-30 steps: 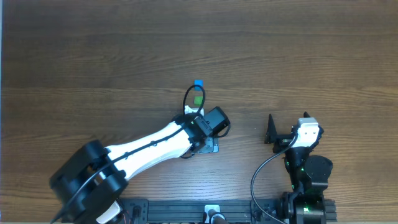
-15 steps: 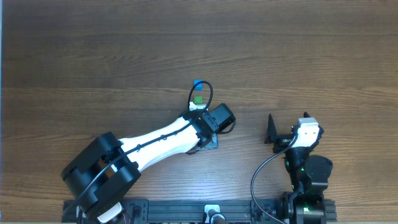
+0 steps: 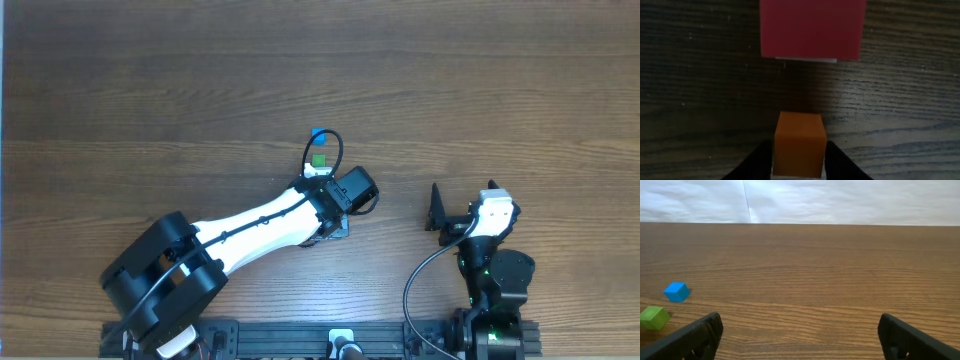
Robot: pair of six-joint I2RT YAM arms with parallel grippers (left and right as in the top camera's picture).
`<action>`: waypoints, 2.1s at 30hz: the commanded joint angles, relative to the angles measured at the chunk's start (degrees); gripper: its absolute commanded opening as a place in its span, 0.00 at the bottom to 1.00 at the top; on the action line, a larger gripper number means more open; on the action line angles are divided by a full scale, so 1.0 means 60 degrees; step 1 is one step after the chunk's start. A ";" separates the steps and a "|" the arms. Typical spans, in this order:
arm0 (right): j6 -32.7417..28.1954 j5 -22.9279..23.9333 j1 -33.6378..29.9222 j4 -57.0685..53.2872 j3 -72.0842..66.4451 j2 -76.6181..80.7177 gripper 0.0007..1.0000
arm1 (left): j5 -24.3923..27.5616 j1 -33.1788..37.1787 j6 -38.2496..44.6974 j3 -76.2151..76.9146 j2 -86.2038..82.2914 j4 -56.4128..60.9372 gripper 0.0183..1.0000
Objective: Stack Cubes
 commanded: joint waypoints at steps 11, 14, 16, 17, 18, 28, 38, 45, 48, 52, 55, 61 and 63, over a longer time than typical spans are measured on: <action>-0.0055 -0.0109 0.0058 -0.0033 -0.0051 -0.0069 0.99 | -0.0208 0.0058 0.0033 0.0157 0.0106 0.0000 0.16; -0.0051 -0.0113 0.0058 -0.0036 -0.0051 -0.0069 0.99 | -0.0164 0.0058 0.0033 0.0237 0.0084 -0.0127 0.11; -0.0055 -0.0113 0.0058 -0.0033 -0.0051 -0.0069 0.99 | -0.0168 0.0058 0.0033 0.0535 0.0051 -0.0597 0.08; -0.0055 -0.0113 0.0058 -0.0036 -0.0051 -0.0069 0.99 | -0.0171 0.0058 0.0033 0.0714 0.0029 -0.0841 0.07; -0.0051 -0.0113 0.0058 -0.0036 -0.0051 -0.0069 0.99 | -0.0178 0.0062 0.0033 0.0965 -0.0004 -0.1140 0.06; -0.0055 -0.0113 0.0058 -0.0033 -0.0051 -0.0069 0.99 | -0.0164 0.0324 0.0448 0.3934 -0.0058 -0.3246 0.05; -0.0051 -0.0113 0.0058 -0.0033 -0.0051 -0.0069 0.99 | 0.0226 0.1286 0.1056 0.4393 0.0069 -0.3228 0.02; -0.0051 -0.0113 0.0058 -0.0036 -0.0051 -0.0069 0.99 | 0.0444 0.1399 0.1308 0.4393 0.0528 -0.3231 0.02; -0.0051 -0.0113 0.0058 -0.0033 -0.0051 -0.0069 0.99 | 0.0572 0.1402 0.1428 0.4393 0.0714 -0.3235 0.02; -0.0055 -0.0113 0.0058 -0.0033 -0.0051 -0.0069 0.99 | 0.0739 0.1402 0.1548 0.4393 0.0954 -0.3260 0.02; -0.0051 -0.0109 0.0058 -0.0033 -0.0051 -0.0069 0.99 | 0.0845 0.1417 0.1548 0.4393 0.1020 -0.3333 0.02; -0.0055 -0.0113 0.0058 -0.0033 -0.0051 -0.0069 0.99 | 0.0882 0.1545 0.1548 0.4393 0.1031 -0.3719 0.02; -0.0051 -0.0113 0.0058 -0.0036 -0.0051 -0.0069 0.99 | 0.0882 0.1563 0.1548 0.4390 0.1045 -0.3734 0.02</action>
